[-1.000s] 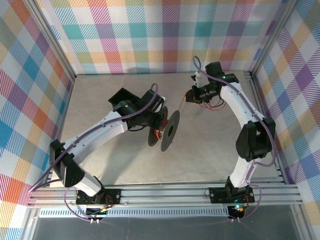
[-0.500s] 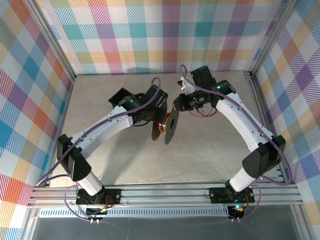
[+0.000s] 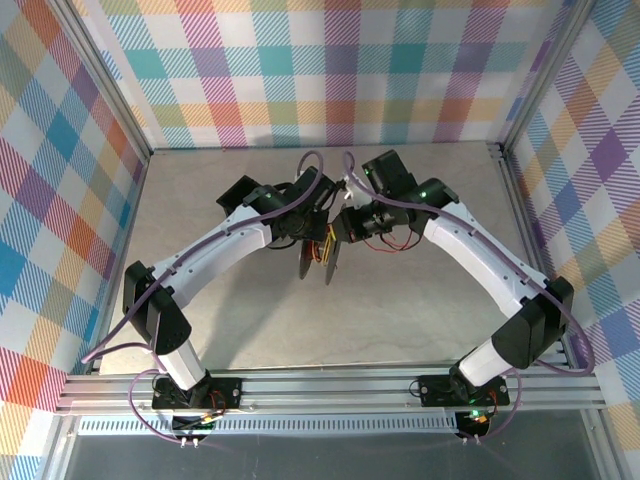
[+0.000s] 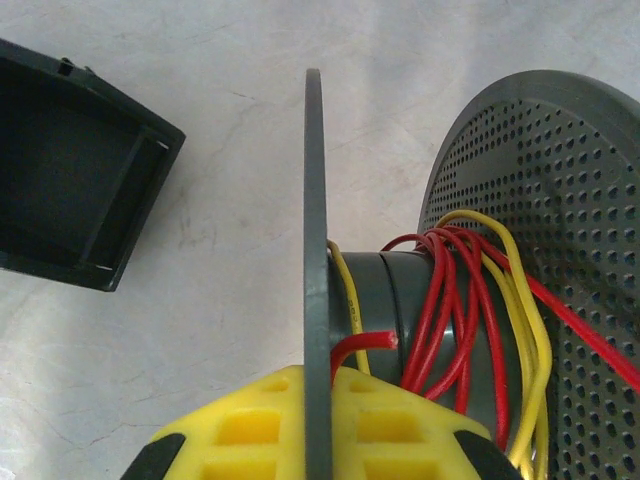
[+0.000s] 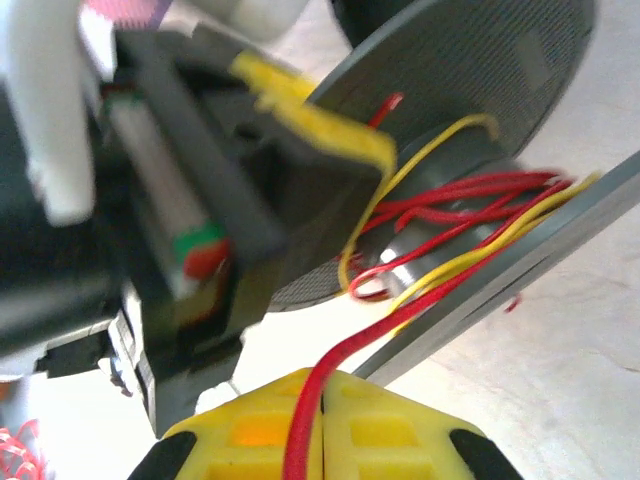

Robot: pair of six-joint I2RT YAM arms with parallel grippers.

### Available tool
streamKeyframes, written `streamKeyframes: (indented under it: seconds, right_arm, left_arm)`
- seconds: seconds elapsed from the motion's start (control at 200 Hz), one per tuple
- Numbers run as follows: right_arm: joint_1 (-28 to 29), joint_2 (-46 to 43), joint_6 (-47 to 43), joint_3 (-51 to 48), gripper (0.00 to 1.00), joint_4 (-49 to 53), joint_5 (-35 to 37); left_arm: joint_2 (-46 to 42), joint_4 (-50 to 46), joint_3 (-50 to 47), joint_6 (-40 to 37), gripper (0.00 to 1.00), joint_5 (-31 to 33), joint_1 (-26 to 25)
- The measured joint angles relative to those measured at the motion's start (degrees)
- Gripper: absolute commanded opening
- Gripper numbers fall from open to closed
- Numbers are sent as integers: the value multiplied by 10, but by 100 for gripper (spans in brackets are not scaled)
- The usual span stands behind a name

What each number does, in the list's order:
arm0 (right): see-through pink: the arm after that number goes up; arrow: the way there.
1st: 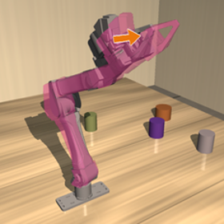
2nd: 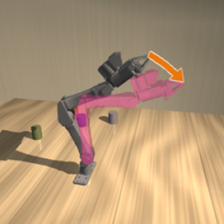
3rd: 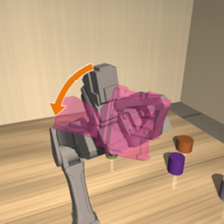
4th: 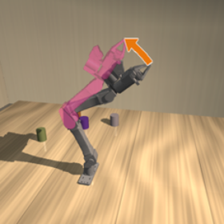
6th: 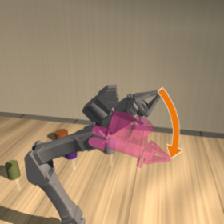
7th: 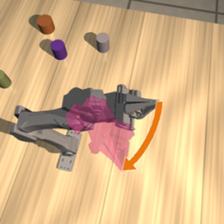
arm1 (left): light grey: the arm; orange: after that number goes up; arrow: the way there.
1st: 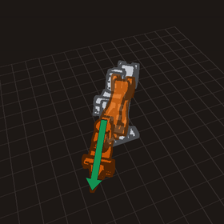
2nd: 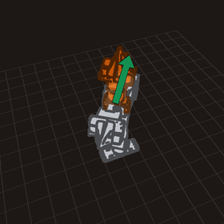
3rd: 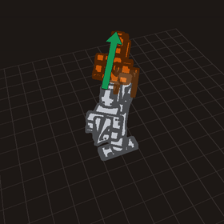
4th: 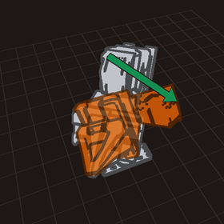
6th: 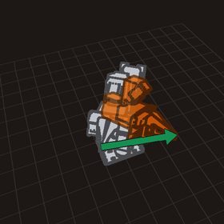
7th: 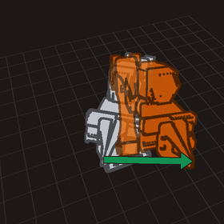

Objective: Wrap the cables

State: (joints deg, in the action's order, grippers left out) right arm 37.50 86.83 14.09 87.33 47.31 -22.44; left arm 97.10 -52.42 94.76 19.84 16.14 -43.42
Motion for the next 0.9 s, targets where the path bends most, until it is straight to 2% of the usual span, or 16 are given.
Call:
streamKeyframes:
  seconds: [0.25, 0.345, 0.515, 0.675, 0.76, 0.9]
  right_arm:
    - [51, -2, 37, -35, 0, -54, -23]
    - [78, -1, 61, -59, 0, -83, -7]
    - [94, -3, 106, -134, 0, -174, 13]
    - [101, -8, 128, -145, 21, -188, 17]
    - [109, -21, 130, -141, 38, -181, 22]
    - [111, -43, 123, -118, 54, -158, 65]
  left_arm:
    - [-4, -5, 0, 34, 0, 16, 11]
    - [-8, -8, 0, 47, 0, 20, 15]
    - [-14, -13, -26, 69, 0, 35, 37]
    - [-22, 4, -40, 80, 0, 33, 44]
    - [-34, 29, -51, 85, 0, 33, 49]
    - [-53, 48, -65, 88, 0, 33, 53]
